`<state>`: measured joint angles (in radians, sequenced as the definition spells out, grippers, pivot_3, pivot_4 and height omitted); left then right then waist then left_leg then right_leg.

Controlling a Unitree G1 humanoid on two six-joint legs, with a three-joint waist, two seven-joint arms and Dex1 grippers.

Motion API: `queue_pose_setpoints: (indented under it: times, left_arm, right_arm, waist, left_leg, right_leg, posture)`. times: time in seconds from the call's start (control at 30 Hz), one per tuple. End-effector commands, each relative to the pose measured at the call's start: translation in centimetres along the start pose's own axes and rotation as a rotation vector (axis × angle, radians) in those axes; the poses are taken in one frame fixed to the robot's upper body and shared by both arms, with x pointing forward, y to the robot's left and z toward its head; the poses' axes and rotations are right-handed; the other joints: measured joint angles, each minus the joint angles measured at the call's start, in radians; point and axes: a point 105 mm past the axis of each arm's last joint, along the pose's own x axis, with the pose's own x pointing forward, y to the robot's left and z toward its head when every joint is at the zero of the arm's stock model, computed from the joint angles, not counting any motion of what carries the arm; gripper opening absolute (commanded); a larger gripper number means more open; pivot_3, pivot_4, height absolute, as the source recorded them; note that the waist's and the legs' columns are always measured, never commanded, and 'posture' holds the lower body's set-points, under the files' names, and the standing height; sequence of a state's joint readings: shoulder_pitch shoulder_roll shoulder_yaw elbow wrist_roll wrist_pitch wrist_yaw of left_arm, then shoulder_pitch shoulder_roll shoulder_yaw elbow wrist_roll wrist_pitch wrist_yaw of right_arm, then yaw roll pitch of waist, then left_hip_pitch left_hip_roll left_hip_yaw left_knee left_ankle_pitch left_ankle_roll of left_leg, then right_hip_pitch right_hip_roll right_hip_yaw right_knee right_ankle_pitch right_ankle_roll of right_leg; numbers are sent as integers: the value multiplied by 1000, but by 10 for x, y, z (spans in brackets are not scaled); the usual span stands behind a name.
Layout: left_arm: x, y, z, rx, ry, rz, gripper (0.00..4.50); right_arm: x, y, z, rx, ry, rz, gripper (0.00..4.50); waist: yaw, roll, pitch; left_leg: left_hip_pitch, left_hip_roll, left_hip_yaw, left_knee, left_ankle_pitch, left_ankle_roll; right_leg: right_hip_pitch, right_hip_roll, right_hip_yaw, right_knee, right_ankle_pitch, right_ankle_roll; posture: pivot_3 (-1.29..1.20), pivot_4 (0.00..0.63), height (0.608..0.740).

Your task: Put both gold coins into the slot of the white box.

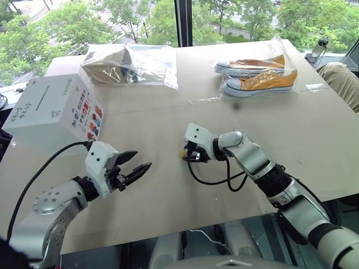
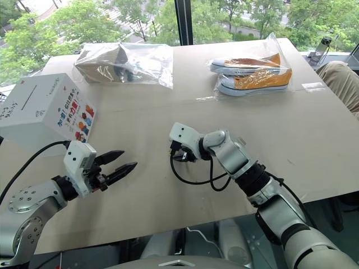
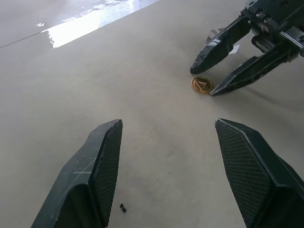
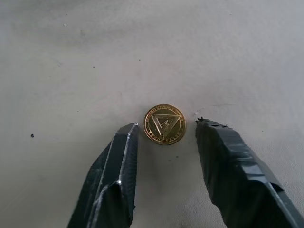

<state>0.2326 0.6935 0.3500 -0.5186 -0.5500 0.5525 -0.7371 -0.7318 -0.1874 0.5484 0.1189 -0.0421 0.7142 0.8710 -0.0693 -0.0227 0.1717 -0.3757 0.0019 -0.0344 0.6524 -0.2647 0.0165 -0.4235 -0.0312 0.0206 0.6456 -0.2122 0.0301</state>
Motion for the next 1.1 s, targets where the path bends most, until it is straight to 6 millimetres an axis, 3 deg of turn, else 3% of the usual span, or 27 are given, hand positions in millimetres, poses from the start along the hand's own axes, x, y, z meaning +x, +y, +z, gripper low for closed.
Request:
queue_pose_setpoints:
  times: [0.03, 0.37, 0.7, 0.93, 1.1]
  left_arm:
    - [-1, 1, 5, 28, -19, -1, 3162]
    - [-2, 1, 5, 26, -15, -1, 3162]
    - [11, -4, 24, -145, -198, -2, 3162]
    - [28, 1, 36, -382, -339, 9, 3162]
    - [38, 3, 35, -459, -356, 24, 3162]
  right_arm:
    - [14, 17, -25, 55, 78, 73, 582]
    - [14, 14, -21, 19, 61, 50, 585]
    - [-6, 4, 31, -100, -239, 10, 585]
    - [-15, 4, 52, -224, -421, -12, 585]
    - [-17, 3, 60, -294, -489, -55, 585]
  waist:
    - [0, 0, 0]
    - [-1, 0, 0]
    - [9, 1, 1]
    - [29, 0, 1]
    - [31, 0, 1]
  left_leg:
    - [0, 0, 0, 0, 0, 0]
    - [0, 0, 0, -1, 0, 0]
    - [-5, 0, 0, 0, 0, 0]
    - [-8, -1, 0, 0, 0, -1]
    - [-8, -1, 0, 0, -1, -2]
  right_leg:
    - [0, 0, 0, 0, 0, 0]
    - [0, 0, 0, 0, 0, 0]
    - [-5, 0, 0, 0, 0, 0]
    - [-6, -2, -1, -1, 1, 0]
    - [-6, -2, -1, -1, 1, 0]
  posture:
    - [0, 150, 740]
    - [0, 150, 740]
    - [0, 150, 740]
    - [0, 150, 740]
    - [0, 150, 740]
